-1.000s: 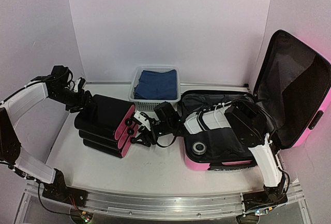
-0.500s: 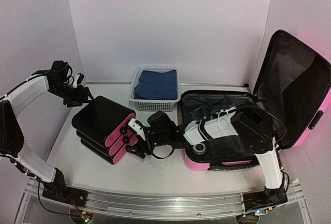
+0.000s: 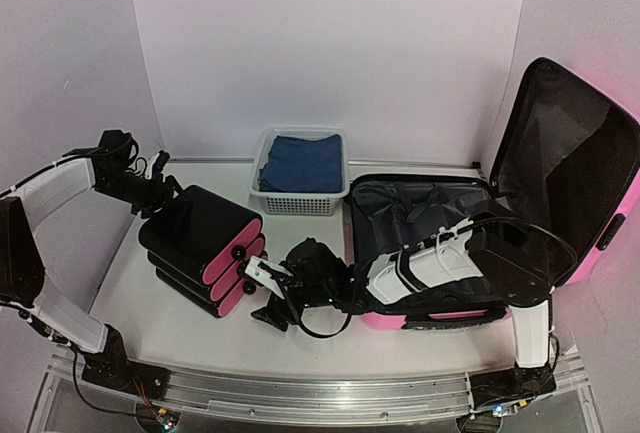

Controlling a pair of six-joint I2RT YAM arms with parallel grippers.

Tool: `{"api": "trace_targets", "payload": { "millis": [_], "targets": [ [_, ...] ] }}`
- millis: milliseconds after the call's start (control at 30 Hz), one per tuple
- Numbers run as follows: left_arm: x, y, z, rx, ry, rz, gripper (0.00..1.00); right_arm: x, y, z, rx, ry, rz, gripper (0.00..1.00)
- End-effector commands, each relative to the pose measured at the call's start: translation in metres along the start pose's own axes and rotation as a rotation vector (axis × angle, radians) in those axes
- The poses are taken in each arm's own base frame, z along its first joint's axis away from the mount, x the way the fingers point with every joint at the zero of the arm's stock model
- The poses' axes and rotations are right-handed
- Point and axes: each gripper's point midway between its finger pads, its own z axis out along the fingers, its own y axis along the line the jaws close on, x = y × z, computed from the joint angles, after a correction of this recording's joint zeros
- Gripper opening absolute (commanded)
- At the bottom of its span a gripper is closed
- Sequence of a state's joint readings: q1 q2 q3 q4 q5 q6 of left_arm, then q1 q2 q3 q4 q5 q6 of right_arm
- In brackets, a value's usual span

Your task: Open, take out, and arrange the luggage

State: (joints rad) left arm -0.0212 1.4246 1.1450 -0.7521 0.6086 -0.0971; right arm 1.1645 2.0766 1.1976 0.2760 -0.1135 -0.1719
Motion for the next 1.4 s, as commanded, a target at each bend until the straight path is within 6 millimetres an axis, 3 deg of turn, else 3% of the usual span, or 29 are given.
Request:
{"api": "trace_targets", "payload": {
  "millis": [0,200,633,900,1133,1367],
  "targets": [
    [0.016,-0.005,0.001,0.032,0.01,0.009,0.69,-0.028,-0.026,0.003,0.151,-0.145,-0.018,0.84],
    [0.013,-0.008,0.0,0.045,-0.015,0.025,0.69,-0.03,-0.035,0.026,0.224,-0.183,-0.029,0.75],
    [0.013,-0.005,-0.003,0.017,-0.041,0.049,0.69,-0.03,-0.031,0.038,0.234,-0.223,-0.021,0.49],
    [0.012,-0.003,-0.001,0.016,-0.036,0.044,0.69,-0.032,-0.033,0.045,0.246,-0.23,-0.027,0.48],
    [0.012,-0.002,-0.001,0.005,-0.04,0.047,0.69,-0.03,-0.036,0.043,0.282,-0.217,-0.048,0.36],
    [0.011,0.001,-0.003,-0.019,-0.048,0.05,0.69,-0.027,-0.026,0.03,0.265,-0.197,-0.082,0.25]
  ]
}}
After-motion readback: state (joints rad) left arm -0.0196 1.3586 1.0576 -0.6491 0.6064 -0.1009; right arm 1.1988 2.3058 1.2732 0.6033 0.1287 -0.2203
